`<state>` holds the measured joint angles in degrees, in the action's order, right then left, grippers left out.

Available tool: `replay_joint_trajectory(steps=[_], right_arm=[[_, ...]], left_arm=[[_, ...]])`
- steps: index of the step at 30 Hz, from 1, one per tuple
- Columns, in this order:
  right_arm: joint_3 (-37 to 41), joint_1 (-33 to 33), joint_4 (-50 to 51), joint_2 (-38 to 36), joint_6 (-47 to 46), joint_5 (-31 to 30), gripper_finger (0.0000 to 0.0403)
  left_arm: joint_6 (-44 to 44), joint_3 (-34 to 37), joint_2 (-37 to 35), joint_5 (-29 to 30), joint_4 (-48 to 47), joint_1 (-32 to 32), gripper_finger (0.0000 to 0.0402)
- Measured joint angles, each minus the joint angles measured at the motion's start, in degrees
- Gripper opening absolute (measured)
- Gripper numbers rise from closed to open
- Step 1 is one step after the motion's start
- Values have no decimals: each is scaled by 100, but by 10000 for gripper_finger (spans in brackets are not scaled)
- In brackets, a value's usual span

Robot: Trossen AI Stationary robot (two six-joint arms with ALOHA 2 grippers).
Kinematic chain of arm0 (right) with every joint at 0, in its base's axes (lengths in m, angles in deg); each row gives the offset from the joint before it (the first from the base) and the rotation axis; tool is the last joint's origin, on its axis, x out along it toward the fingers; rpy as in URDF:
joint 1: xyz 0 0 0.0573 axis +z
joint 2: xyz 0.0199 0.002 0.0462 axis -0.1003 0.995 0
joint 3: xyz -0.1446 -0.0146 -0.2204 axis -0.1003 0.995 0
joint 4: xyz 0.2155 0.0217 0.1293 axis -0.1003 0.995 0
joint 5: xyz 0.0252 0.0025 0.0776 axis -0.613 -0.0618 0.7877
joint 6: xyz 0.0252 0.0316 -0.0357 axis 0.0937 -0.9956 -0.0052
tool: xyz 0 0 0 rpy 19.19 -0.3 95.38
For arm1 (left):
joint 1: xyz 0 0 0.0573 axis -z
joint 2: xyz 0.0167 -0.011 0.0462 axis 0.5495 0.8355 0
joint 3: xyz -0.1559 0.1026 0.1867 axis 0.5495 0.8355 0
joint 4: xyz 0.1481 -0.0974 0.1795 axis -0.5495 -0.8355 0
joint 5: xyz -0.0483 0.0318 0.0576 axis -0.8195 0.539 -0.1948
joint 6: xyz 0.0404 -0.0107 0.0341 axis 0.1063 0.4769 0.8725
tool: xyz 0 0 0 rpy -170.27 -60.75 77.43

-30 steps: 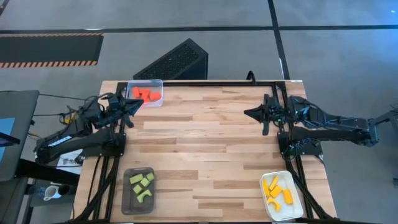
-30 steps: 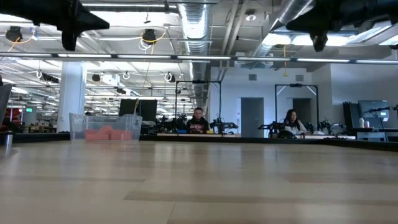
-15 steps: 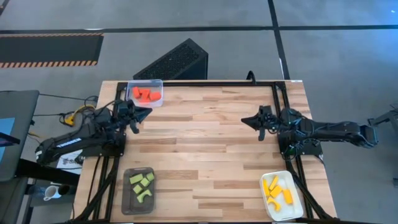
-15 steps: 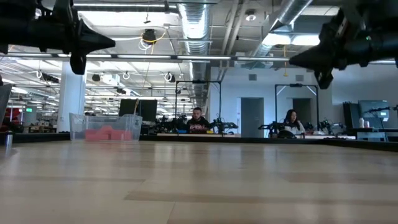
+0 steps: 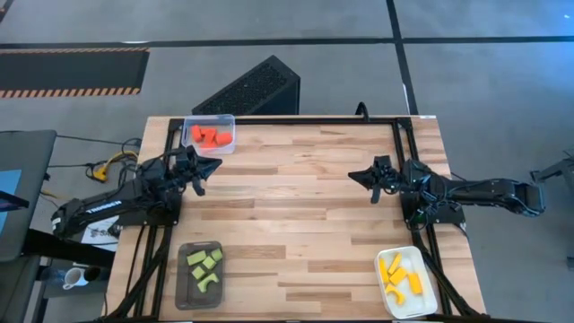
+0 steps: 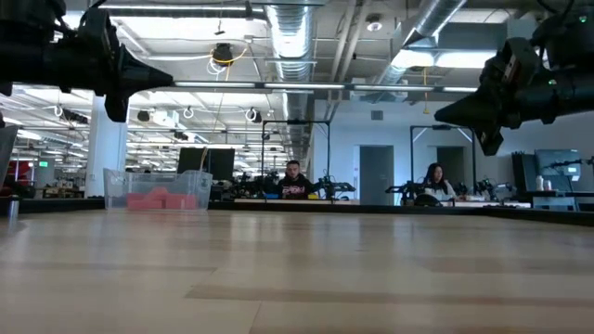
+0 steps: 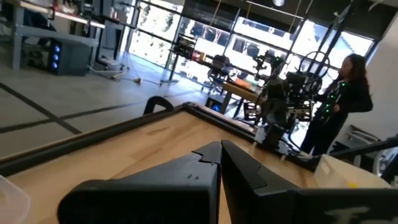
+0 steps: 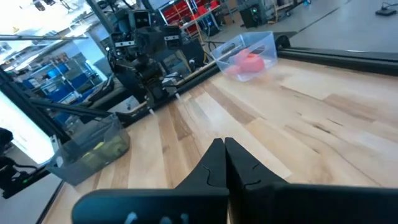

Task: Sort & place blocks by color
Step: Return to Home Position

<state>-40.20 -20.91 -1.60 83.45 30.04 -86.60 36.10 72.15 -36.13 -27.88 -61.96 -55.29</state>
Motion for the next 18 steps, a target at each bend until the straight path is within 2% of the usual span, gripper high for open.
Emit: replay_joint_trajectory(steps=[4,10,18], right_arm=[[0,-101,126,-138,1,172,5],[0,-197,998,-646,8,219,3],[0,-397,1810,-1420,187,175,5]], left_arm=[[47,-2,-273,102,-435,0,0],[-128,-2,-896,159,-1346,0,0],[-200,80,-871,392,-1484,-2,0]])
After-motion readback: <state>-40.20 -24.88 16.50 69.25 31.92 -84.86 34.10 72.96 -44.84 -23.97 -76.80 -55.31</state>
